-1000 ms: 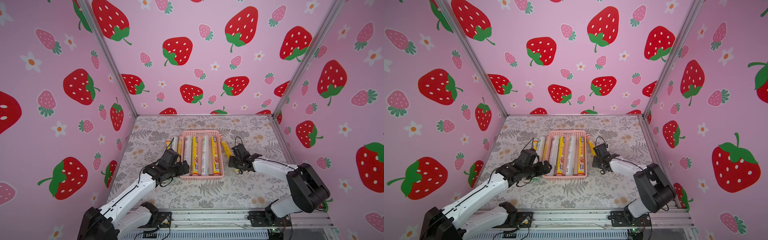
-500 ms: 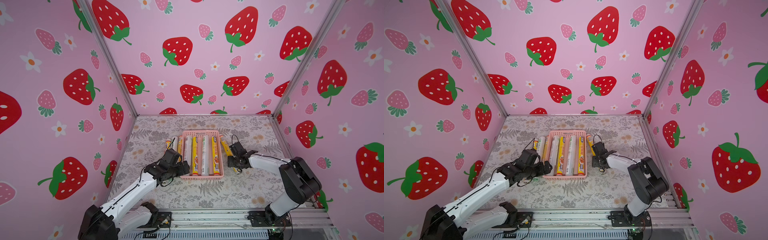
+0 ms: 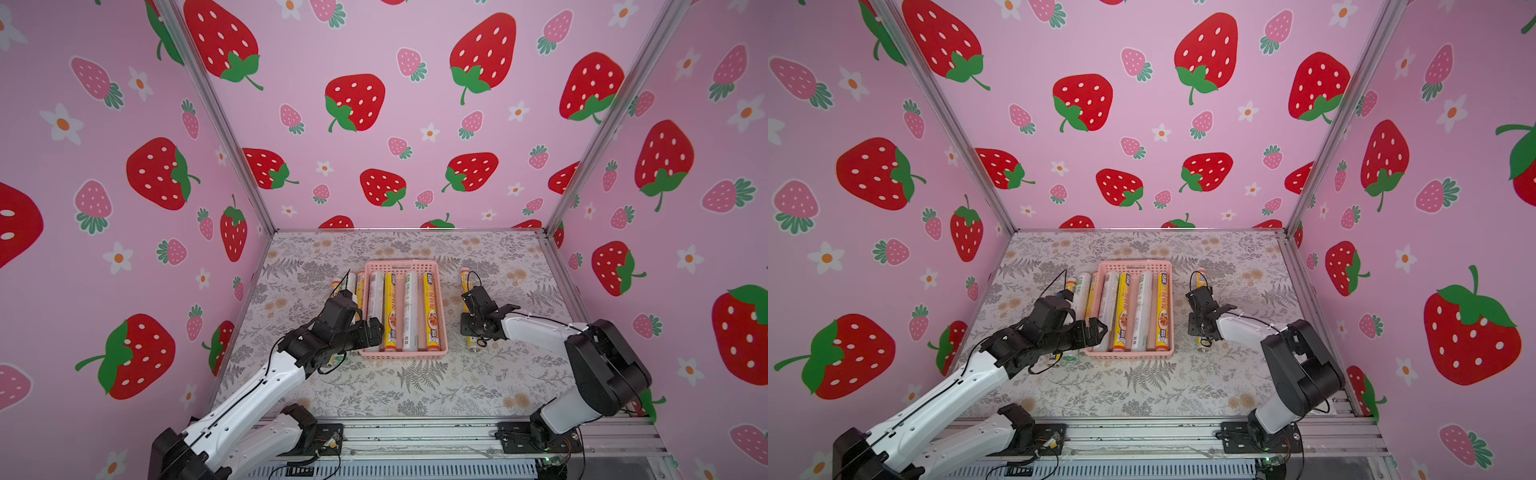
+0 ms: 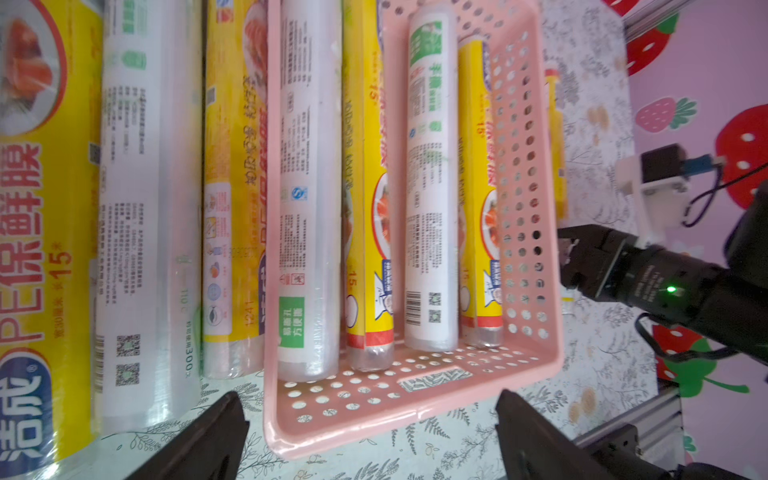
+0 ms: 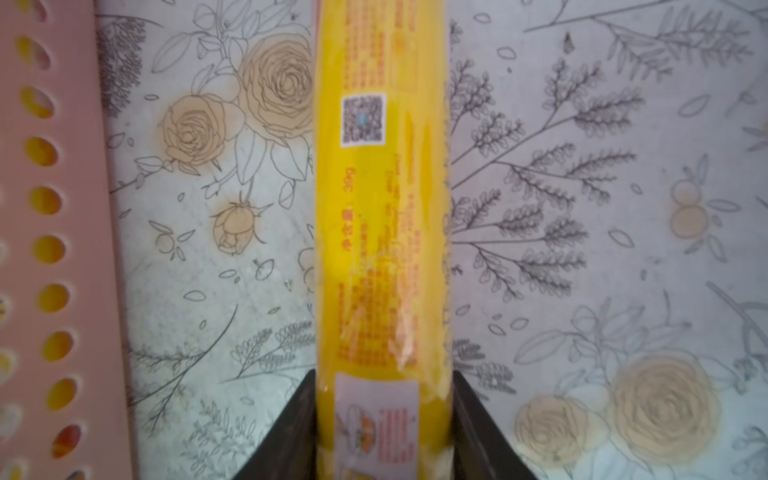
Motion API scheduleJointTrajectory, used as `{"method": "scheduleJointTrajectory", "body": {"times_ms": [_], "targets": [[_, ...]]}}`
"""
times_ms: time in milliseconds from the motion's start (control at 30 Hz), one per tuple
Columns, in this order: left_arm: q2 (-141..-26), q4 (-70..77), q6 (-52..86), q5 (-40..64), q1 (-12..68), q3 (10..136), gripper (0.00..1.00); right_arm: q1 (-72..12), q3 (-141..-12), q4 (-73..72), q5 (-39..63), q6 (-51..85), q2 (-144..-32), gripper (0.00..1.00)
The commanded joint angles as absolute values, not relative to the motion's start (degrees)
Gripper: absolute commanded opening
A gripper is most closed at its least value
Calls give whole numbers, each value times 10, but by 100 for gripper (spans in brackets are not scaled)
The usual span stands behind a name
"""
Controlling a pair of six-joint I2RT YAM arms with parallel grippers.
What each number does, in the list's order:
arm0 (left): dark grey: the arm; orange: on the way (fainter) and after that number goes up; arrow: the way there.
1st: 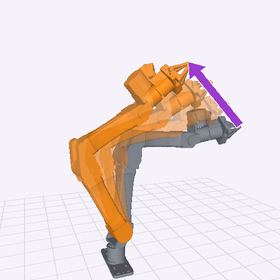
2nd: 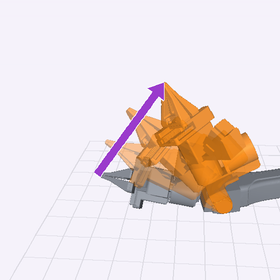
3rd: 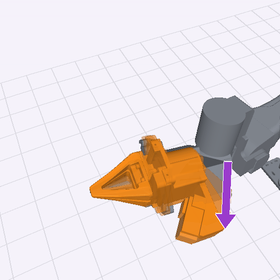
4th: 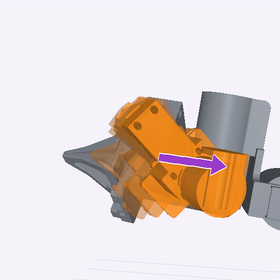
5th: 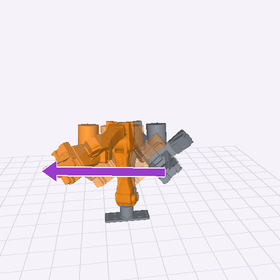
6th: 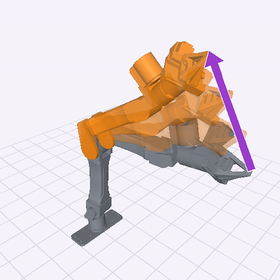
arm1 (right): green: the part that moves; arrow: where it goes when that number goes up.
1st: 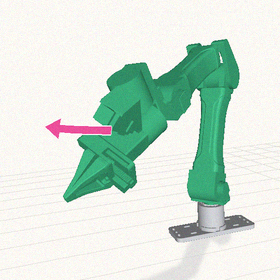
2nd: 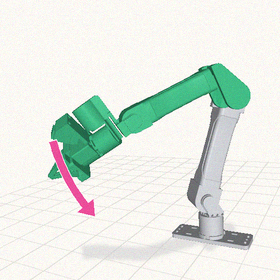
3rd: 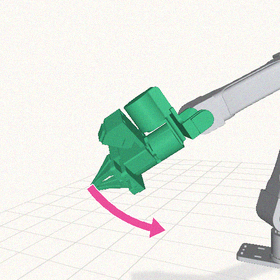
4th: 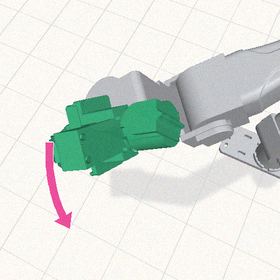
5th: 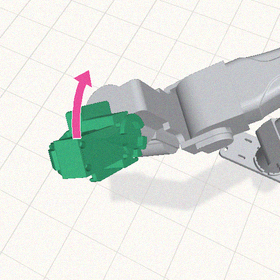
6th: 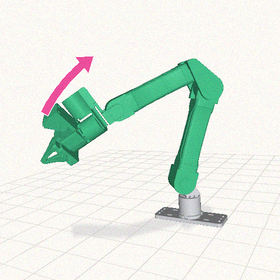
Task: Put the plastic wrap into the basket
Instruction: Pick up the plastic wrap from the center of the board.
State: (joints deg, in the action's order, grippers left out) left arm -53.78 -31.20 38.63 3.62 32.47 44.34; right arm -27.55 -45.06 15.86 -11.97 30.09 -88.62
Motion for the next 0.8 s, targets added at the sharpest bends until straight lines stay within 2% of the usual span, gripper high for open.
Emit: {"method": "scheduleJointTrajectory", "body": {"times_ms": [0,200,367,533,767], "targets": [[-502,-342,379,17,327,470,99,-274,-453,189,-124,312,-830,40],[-459,-358,387,-7,324,474,100,-286,-499,290,-109,352,-731,39],[-529,-347,365,109,288,545,100,-334,-558,364,-108,402,-693,39],[-568,-331,375,120,285,540,100,-421,-611,399,-141,443,-707,39],[-504,-299,405,108,265,437,99,-500,-685,402,-158,485,-797,38]]}}
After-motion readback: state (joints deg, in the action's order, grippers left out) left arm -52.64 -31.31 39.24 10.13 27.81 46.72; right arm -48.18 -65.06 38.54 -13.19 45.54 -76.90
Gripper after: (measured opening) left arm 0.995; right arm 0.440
